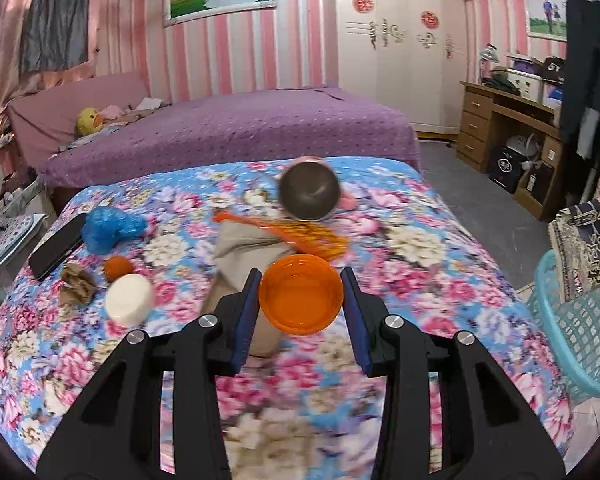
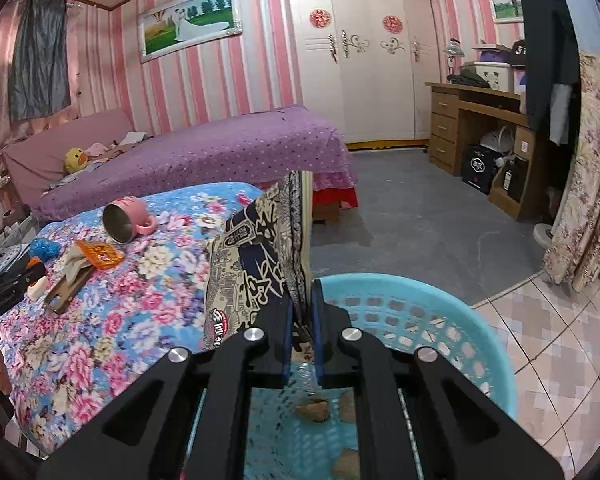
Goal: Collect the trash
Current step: 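Carry the book and orange bowl toward the blue basket with both grippers, then open the left gripper over the basket dropping the bowl while the right releases the book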
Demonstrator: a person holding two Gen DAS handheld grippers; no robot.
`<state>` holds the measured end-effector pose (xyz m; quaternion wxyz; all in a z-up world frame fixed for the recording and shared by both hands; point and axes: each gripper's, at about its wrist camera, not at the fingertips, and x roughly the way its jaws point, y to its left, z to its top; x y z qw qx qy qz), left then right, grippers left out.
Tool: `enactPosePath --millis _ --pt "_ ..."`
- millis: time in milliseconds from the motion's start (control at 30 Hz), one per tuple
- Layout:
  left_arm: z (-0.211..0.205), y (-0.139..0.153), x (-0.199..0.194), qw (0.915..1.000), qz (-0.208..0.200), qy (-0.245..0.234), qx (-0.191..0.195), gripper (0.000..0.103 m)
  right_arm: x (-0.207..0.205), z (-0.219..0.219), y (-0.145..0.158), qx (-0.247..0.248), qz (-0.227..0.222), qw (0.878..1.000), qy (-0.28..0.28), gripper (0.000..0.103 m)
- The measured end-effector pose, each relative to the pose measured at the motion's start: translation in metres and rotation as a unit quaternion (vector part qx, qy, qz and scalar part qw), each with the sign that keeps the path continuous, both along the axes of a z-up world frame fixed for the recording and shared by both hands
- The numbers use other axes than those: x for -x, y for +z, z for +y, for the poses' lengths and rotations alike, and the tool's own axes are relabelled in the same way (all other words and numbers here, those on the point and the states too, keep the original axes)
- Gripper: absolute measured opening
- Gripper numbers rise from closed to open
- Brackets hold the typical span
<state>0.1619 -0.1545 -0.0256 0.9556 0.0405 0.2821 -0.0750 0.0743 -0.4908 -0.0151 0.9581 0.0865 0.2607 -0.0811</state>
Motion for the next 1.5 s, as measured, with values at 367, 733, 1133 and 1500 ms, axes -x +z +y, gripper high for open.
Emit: enactPosePath --millis 367,733,1133,1500 --pt "-0.085 -0.009 0.007 0.9979 0.018 -0.059 0.018 0.039 0.018 -0.042 -0.013 -0.006 0.013 0.999 -0.035 0.008" --pt "-0.166 -0.013 0.040 0.9904 0.020 -0.136 0.011 0.039 0.048 -0.088 -0.029 0.003 0.038 0.997 -0.072 0.008" --pt "-0.236 -0.026 0.059 0.9799 0.039 -0.196 0.008 0.039 0.061 -0.108 -0.030 -0.003 0.032 0.996 -0.089 0.008" --pt "-0.213 -0.018 0.037 0.9880 0.026 -0.152 0.005 0.092 0.060 -0.106 -0.032 -0.005 0.034 0.996 -0.085 0.009"
